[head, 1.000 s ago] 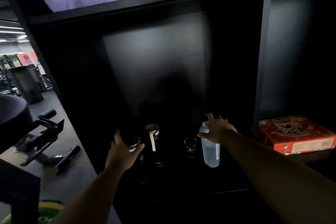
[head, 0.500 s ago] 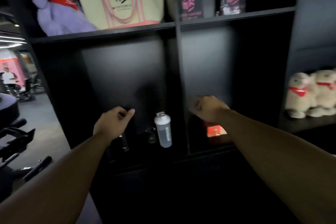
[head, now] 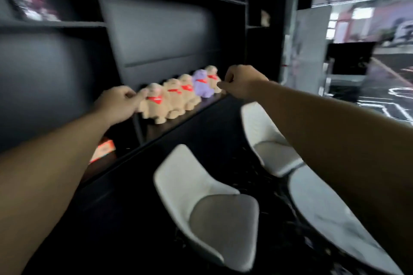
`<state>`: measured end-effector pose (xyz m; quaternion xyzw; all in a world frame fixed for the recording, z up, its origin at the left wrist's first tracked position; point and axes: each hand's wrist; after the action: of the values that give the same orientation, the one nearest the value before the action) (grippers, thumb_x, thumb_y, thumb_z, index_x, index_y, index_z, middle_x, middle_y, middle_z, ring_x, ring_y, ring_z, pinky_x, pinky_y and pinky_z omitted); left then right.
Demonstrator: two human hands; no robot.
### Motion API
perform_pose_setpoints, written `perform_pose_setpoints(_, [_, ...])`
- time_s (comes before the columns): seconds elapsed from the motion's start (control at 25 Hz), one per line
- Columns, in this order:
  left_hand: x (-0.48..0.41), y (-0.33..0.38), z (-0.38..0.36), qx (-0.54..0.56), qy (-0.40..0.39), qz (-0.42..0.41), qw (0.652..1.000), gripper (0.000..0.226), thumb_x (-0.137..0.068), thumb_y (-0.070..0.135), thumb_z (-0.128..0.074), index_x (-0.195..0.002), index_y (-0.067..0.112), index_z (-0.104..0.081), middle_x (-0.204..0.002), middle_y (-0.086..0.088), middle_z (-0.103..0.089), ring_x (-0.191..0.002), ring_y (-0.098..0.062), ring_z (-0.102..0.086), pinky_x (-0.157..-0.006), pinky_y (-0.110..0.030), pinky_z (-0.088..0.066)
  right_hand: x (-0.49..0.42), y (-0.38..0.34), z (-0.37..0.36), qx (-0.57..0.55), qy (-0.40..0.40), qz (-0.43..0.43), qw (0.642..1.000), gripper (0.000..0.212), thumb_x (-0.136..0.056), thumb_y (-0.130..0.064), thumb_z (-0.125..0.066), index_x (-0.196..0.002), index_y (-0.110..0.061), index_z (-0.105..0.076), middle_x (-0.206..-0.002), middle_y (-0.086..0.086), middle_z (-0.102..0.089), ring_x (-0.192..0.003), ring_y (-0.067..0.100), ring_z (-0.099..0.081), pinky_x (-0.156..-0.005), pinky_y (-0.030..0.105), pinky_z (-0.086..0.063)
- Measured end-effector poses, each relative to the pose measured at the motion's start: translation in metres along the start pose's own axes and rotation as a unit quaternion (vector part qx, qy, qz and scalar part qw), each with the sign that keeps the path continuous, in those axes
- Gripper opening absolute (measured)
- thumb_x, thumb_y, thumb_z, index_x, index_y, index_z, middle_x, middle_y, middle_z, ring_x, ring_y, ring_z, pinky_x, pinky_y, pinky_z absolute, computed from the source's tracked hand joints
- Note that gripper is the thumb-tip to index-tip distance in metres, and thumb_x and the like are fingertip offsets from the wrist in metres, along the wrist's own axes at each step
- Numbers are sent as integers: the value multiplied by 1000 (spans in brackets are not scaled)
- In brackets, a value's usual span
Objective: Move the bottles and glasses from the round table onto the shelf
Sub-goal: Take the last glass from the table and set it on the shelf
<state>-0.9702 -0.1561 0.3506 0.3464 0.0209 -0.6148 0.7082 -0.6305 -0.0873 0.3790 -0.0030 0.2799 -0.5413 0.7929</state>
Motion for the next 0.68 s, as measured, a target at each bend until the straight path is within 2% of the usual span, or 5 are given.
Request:
perform_pose_setpoints(0.16, [-27,127,-104,61,-69,-97,991,56,-73,91,-42,-83,43,-70,-60,8,-74,-72,-28,-76,-68,-37,-59,53,135,54,47,31,-130,990,35,-84,-57,-65,-93,-23,-68,-92,4,-67,-87,29,-64,-73,33,-50])
perform_pose_setpoints(0.32, [-44,230,-223,111,-170,-157,966,75,-72,88,-43,-74,17,-69,-89,-4,-81,-94,-30,-76,-84,-34,-55,101,248,76,95,27,-234,967,30,-86,-53,-68,-85,-23,-66,-90,6,-71,-83,29,-67,-72,33,-51])
perform_pose_setpoints(0.4, [-45,273,-281,128,-203,-174,955,73,-69,88,-45,-75,19,-67,-76,2,-77,-84,-26,-75,-81,-33,-55,118,293,78,118,26,-270,955,32,-87,-50,-67,-76,-20,-65,-78,4,-71,-70,24,-65,-62,31,-50])
perform_pose_setpoints(0.48, [-45,310,-333,144,-245,-192,939,68,-70,87,-48,-77,22,-67,-76,4,-77,-83,-25,-75,-83,-35,-57,132,331,79,134,32,-293,946,33,-90,-49,-68,-87,-17,-71,-73,-1,-66,-63,18,-59,-56,26,-42])
perform_pose_setpoints(0.68, [-30,379,-447,133,-348,-220,902,71,-66,91,-46,-83,25,-68,-80,7,-77,-82,-20,-73,-80,-35,-57,153,416,63,137,12,-357,924,38,-94,-46,-67,-116,-15,-67,-103,9,-73,-81,22,-62,-70,28,-42])
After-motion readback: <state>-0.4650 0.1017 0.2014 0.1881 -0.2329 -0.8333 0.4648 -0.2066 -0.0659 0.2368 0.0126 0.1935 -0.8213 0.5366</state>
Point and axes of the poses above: each hand's wrist, its own x-axis away from the middle knuckle, its own z-axis out of the back of the hand, y = z × x
